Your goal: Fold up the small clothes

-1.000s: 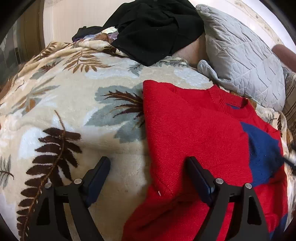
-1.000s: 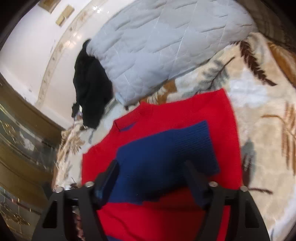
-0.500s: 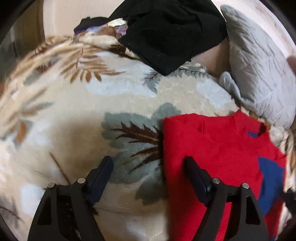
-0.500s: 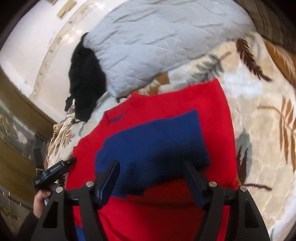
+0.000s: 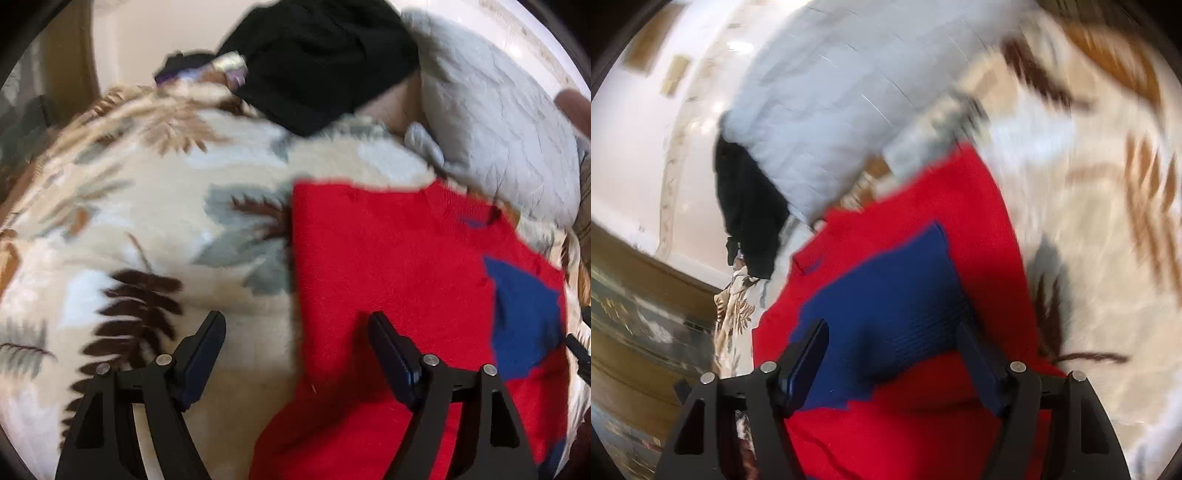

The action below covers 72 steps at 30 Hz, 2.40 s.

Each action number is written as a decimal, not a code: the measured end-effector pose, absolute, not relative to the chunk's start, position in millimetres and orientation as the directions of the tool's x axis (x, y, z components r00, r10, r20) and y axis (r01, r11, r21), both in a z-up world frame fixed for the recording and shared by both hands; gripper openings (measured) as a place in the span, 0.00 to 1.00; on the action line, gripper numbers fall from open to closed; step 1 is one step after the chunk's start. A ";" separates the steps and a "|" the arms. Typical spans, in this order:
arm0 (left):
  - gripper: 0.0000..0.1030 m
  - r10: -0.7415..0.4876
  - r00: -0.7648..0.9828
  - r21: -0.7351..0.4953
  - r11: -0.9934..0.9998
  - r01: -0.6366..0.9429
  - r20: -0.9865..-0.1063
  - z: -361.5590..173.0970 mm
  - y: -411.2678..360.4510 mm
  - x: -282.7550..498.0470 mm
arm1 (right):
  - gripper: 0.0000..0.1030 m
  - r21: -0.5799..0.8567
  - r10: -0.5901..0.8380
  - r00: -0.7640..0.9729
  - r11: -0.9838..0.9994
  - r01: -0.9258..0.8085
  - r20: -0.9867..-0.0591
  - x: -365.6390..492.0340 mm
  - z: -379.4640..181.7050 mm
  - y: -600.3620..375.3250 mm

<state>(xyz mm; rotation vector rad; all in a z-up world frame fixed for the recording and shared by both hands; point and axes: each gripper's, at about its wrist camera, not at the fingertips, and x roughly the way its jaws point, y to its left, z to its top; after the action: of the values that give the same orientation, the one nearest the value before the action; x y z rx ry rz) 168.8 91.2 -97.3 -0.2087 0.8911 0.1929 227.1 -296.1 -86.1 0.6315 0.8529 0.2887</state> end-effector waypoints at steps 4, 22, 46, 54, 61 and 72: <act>0.83 0.069 0.689 -0.076 0.981 -0.177 -0.721 -89.6 71.7 152.5 | 0.73 0.650 0.501 0.659 0.760 -0.024 -0.561 225.9 -78.4 -296.5; 0.93 0.043 0.614 -0.105 0.974 -0.203 -0.788 -129.1 73.6 164.3 | 0.73 0.664 0.551 0.567 0.748 -0.009 -0.612 329.1 -100.1 -324.9; 0.96 -0.138 0.573 -0.239 0.965 -0.105 -0.808 -99.0 89.1 47.3 | 0.71 0.646 0.544 0.434 0.753 0.125 -0.719 78.3 -110.8 -356.3; 0.96 -0.250 0.492 -0.333 0.939 -0.086 -0.834 -107.5 84.3 -79.8 | 0.71 0.739 0.639 0.421 0.663 0.124 -0.644 -2.0 -123.3 -361.5; 0.95 -0.283 0.488 -0.353 0.934 -0.056 -0.826 -109.3 66.1 -100.2 | 0.72 0.775 0.678 0.429 0.626 0.090 -0.597 -26.8 -127.5 -350.2; 0.10 -0.212 0.451 -0.295 0.948 -0.121 -0.867 -123.4 75.8 -96.0 | 0.35 0.692 0.629 0.369 0.720 0.055 -0.684 -22.7 -130.7 -323.0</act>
<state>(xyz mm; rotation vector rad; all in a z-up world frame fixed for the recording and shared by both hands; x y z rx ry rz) -96.0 75.8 -123.4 -0.3372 1.1077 -0.0577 -22.7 -323.0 -130.7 0.7033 1.1514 0.4098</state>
